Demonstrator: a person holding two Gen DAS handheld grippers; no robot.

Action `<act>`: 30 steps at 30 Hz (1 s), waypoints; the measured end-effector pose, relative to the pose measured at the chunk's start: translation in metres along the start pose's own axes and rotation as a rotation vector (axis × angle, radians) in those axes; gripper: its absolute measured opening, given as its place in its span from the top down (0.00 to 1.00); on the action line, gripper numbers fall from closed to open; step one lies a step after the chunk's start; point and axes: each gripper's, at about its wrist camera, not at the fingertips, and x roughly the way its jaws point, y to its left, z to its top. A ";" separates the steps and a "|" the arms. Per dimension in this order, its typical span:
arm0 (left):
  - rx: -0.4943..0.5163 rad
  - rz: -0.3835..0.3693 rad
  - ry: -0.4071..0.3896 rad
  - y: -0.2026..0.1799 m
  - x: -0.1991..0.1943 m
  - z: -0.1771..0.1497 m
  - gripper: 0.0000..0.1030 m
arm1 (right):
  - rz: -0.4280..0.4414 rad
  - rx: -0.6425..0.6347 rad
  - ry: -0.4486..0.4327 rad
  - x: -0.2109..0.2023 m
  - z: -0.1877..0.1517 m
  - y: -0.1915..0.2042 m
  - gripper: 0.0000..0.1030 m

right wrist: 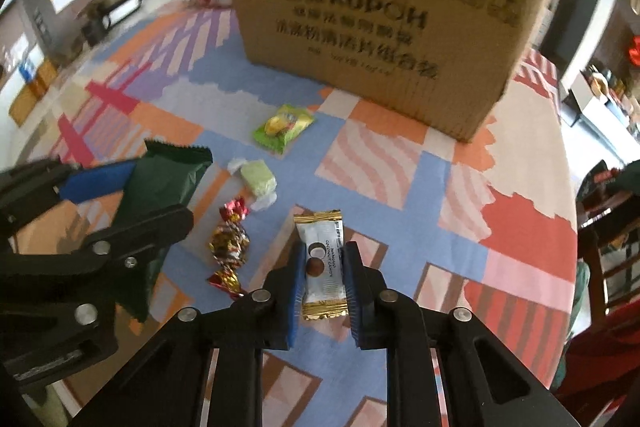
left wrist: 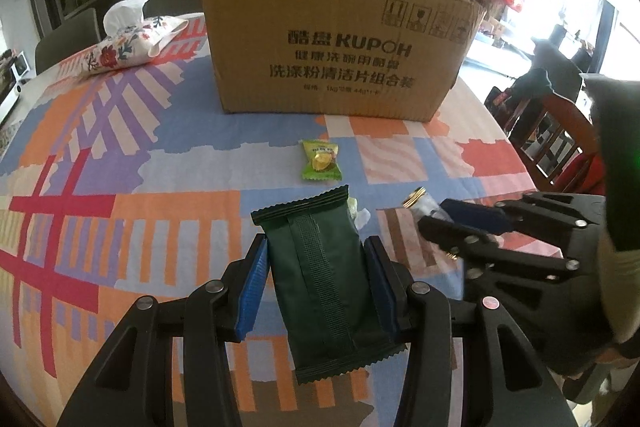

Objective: Organize snacks
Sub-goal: 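Carry both snacks over the box and open both tools inside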

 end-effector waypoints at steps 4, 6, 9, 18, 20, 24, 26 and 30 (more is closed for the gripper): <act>0.008 -0.007 -0.033 0.000 -0.011 0.009 0.54 | 0.002 0.044 -0.053 -0.021 0.005 -0.004 0.80; 0.016 -0.016 -0.052 -0.001 -0.019 0.017 0.54 | 0.000 0.056 -0.085 -0.032 0.009 -0.005 0.80; 0.023 -0.027 -0.077 0.000 -0.030 0.029 0.54 | -0.004 0.073 -0.141 -0.051 0.019 -0.006 0.80; 0.078 -0.034 -0.174 0.001 -0.064 0.085 0.54 | -0.018 0.125 -0.265 -0.087 0.061 -0.012 0.80; 0.092 -0.035 -0.197 0.001 -0.071 0.100 0.54 | -0.018 0.139 -0.286 -0.092 0.071 -0.015 0.80; 0.126 -0.027 -0.239 0.000 -0.081 0.128 0.54 | -0.019 0.161 -0.328 -0.100 0.095 -0.021 0.80; 0.129 -0.034 -0.246 0.001 -0.082 0.141 0.54 | -0.029 0.163 -0.342 -0.103 0.105 -0.023 0.80; 0.135 -0.045 -0.247 0.004 -0.078 0.165 0.54 | -0.035 0.170 -0.352 -0.106 0.126 -0.029 0.80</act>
